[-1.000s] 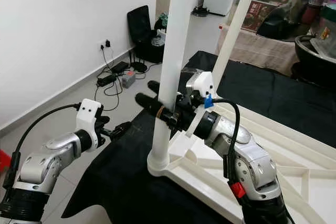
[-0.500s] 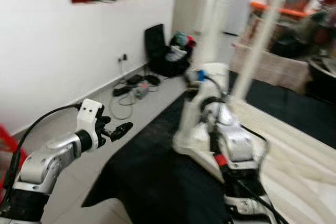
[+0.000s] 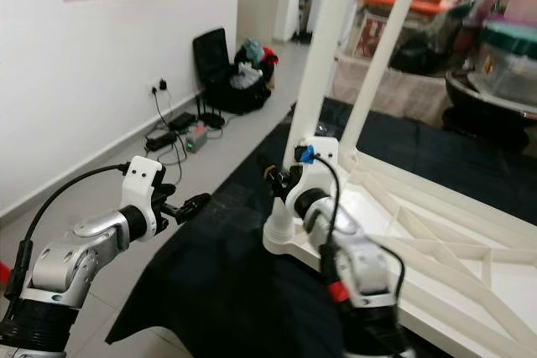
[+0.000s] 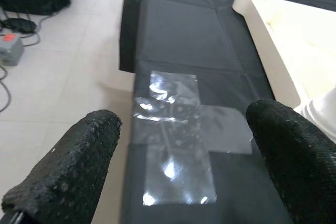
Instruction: Building children table
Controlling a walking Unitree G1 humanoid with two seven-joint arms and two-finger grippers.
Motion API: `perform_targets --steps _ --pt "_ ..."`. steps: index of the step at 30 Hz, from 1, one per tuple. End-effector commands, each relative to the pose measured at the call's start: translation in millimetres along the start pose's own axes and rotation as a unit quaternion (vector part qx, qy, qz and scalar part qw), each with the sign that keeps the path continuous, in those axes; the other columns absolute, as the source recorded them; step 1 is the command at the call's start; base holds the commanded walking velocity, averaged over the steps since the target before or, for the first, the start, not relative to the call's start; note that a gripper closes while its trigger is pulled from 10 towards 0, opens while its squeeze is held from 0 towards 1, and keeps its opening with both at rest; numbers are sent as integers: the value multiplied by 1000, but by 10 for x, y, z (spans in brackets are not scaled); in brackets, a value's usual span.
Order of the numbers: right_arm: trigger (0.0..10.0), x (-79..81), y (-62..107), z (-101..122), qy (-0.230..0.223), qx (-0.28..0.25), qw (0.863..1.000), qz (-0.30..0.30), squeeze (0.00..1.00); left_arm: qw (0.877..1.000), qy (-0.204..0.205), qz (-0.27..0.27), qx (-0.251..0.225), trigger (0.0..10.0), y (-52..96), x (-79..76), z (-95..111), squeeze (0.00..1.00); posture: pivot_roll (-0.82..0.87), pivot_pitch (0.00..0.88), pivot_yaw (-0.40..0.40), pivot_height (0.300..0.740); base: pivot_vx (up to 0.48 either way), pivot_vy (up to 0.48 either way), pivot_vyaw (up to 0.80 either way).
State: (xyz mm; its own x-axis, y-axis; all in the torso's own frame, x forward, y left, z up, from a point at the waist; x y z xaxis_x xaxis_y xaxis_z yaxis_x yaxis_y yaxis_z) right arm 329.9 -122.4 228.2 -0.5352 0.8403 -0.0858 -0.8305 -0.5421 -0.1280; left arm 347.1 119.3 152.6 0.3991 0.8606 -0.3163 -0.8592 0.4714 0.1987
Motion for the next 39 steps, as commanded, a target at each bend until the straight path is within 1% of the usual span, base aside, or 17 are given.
perform_targets --steps 1,4,8,12,13,15,17,20,21,22,24,28,32,33,34,35,39 --pt "10000 285 23 152 2 -42 994 105 0 1000 0 -3 2 10000 -12 -12 -6 0 105 0 -89 740 0 0 0" --pt "10000 463 176 147 30 -46 977 204 0 1000 -1 -3 2 10000 -13 -8 -2 0 112 0 -96 740 0 0 0" --pt "4706 529 278 81 36 -39 964 260 0 1000 -1 1 -1 10000 2 11 13 0 117 0 -99 740 0 0 0" --pt "5569 570 334 94 37 -46 958 280 0 1000 -1 2 0 10000 14 18 3 0 116 0 -96 740 0 0 0" --pt "0 565 344 97 34 -48 958 282 0 1000 -1 2 0 10000 15 17 -4 0 114 0 -93 740 0 0 0" --pt "0 474 283 58 30 -36 968 246 0 1000 -2 1 1 10000 12 12 -6 0 112 0 -90 740 0 0 0" --pt "0 106 93 -153 49 37 993 100 0 1000 -3 0 1 10000 -1 3 3 0 108 0 -86 740 0 0 0" --pt "0 -154 38 -320 67 101 993 -8 0 1000 -4 -1 1 10000 -8 1 7 0 104 0 -82 740 0 0 0" --pt "0 -427 72 -444 71 145 978 -129 0 1000 -5 -2 1 10000 -13 -3 10 0 100 0 -81 740 0 0 0" --pt "0 -427 72 -444 71 145 978 -129 0 1000 -5 -2 1 10000 -13 -3 10 0 100 0 -81 740 0 0 0" --pt "0 -688 341 -720 53 212 928 -303 0 1000 -6 -3 1 10000 -22 -15 5 0 98 0 -79 740 0 0 0" --pt "0 -600 520 -927 39 243 912 -329 0 1000 -6 -3 1 10000 -27 -22 2 0 97 0 -77 740 0 0 0" --pt "0 -457 496 -966 31 241 924 -294 0 1000 -6 -4 1 10000 -30 -25 3 0 87 0 -75 740 0 0 0" --pt "10000 -310 423 -911 27 214 943 -252 0 1000 -6 -4 1 10000 -32 -27 4 0 85 0 -75 740 0 0 0" --pt "10000 -216 340 -795 23 176 957 -229 624 1000 -5 -5 1 10000 -36 -31 1 0 63 0 -74 740 0 0 0" --pt "10000 -174 270 -676 9 139 967 -214 1000 1000 -3 -7 2 10000 -42 -40 -12 0 42 0 -72 740 0 0 0" --pt "10000 -66 131 -450 -15 81 984 -159 1000 1000 0 -12 4 10000 -53 -63 -32 0 30 0 -69 740 0 0 0"
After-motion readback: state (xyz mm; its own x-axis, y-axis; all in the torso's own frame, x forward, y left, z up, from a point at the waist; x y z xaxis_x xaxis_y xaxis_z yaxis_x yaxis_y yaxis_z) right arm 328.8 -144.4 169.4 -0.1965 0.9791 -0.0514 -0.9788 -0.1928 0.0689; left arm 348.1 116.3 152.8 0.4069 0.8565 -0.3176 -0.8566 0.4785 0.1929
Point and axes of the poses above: a point about 5 cm out from each wrist's last joint towards the gripper, its own y axis pointing back from the gripper into the wrist, its own z axis along the axis of the wrist's last joint, x = y × z, the point moved 3 cm from there along -y, pointing out of the wrist towards the gripper, and after that the axes turned 14 degrees about y, right-handed, at the moved point
